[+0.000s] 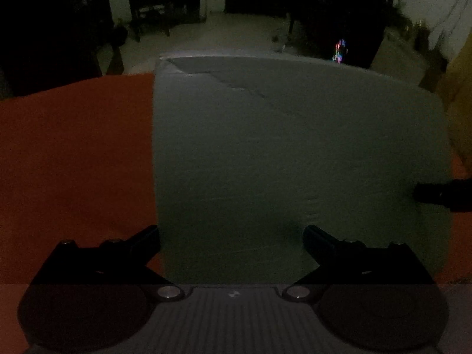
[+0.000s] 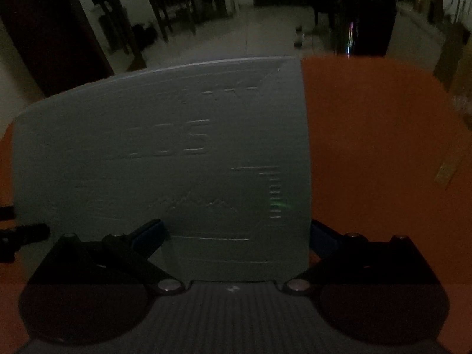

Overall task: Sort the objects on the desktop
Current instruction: 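Grasp the edge of the white lid with the left tool while the right tool grasps it too, then lift the white lid with both tools and carry it over the box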

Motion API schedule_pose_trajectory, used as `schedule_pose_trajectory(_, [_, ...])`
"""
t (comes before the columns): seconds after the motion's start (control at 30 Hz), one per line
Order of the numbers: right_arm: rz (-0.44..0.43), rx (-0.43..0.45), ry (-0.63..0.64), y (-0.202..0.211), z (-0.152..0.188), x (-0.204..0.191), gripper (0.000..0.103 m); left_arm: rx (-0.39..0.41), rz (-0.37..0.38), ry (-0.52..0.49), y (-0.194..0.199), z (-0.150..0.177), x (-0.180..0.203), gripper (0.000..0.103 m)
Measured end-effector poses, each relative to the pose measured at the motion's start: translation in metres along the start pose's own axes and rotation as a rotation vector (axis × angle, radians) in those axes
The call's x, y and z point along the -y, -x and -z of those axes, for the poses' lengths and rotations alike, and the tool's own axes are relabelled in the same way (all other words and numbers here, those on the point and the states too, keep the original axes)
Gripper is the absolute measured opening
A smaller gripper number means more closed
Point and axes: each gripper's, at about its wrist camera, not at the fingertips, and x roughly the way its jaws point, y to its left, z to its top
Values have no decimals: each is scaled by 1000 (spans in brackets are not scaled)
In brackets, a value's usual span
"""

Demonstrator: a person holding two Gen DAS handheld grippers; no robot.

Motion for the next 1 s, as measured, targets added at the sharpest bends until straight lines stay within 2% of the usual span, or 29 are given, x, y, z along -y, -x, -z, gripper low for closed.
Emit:
schedule_pose_trajectory(0.17, [28,28,47,48,-11,-25,103,-10,-20,-11,27,-9,6,102])
schedule_pose_trajectory(0.27, [20,21,57,80,-16,-37,103,-19,3,-24,50,-5,7,102])
schedule_pose_trajectory(0.37, [-2,-22,58,122,-12,-34,103,-10,38,-51,82,11,7,102])
schedule_pose_trajectory(0.5, [-24,-99,58,167,20,-24,103,-76,60,-79,110,46,16,102])
schedule_pose_trajectory(0.57, [-27,-108,51,193,42,-18,103,-107,67,-88,121,62,24,102])
schedule_pose_trajectory(0.7, [-23,-112,92,235,85,-10,103,-160,91,-182,136,97,41,102])
schedule_pose_trajectory(0.83, [-8,-159,58,246,139,3,103,-229,87,-251,115,134,60,102])
schedule_pose_trajectory(1.0, [57,-239,26,184,182,13,103,-343,27,-331,34,164,82,103])
